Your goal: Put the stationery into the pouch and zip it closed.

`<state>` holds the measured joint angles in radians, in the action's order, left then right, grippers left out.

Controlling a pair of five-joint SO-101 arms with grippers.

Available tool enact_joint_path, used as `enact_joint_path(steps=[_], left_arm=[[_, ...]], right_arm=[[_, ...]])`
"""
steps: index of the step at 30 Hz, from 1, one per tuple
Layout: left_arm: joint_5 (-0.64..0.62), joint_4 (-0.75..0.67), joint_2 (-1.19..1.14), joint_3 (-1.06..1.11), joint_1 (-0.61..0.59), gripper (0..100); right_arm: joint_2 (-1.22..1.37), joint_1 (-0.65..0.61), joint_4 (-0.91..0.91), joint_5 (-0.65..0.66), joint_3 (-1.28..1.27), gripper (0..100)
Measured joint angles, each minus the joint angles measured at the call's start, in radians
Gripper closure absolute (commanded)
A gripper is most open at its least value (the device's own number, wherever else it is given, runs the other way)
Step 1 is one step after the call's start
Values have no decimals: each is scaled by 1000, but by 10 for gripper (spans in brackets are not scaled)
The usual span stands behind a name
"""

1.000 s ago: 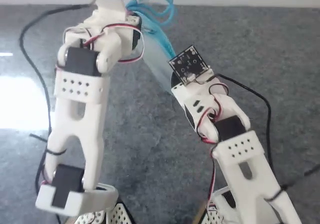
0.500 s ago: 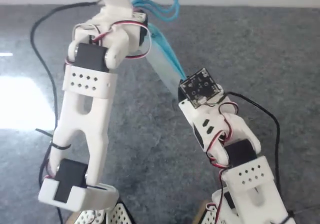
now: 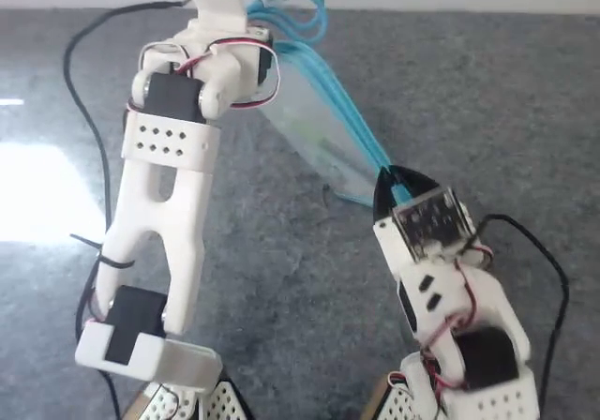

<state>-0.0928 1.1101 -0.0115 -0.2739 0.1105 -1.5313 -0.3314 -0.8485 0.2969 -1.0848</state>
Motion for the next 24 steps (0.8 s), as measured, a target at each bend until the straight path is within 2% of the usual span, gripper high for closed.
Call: enact_joint_path(steps=[6,10,16,20,24], left_arm=[[0,78,3,-34,60,989],[9,150,23,-58,91,989],[35,216,44,-58,91,989],[54,230,46,-58,83,989],[69,244,46,-60,78,989]], right_arm=[[12,81,-3,-74,44,961],[218,-11,21,-58,114,898],[552,-78,48,-48,333,826],[690,-106,49,-48,448,758],[764,-110,84,-48,474,753]])
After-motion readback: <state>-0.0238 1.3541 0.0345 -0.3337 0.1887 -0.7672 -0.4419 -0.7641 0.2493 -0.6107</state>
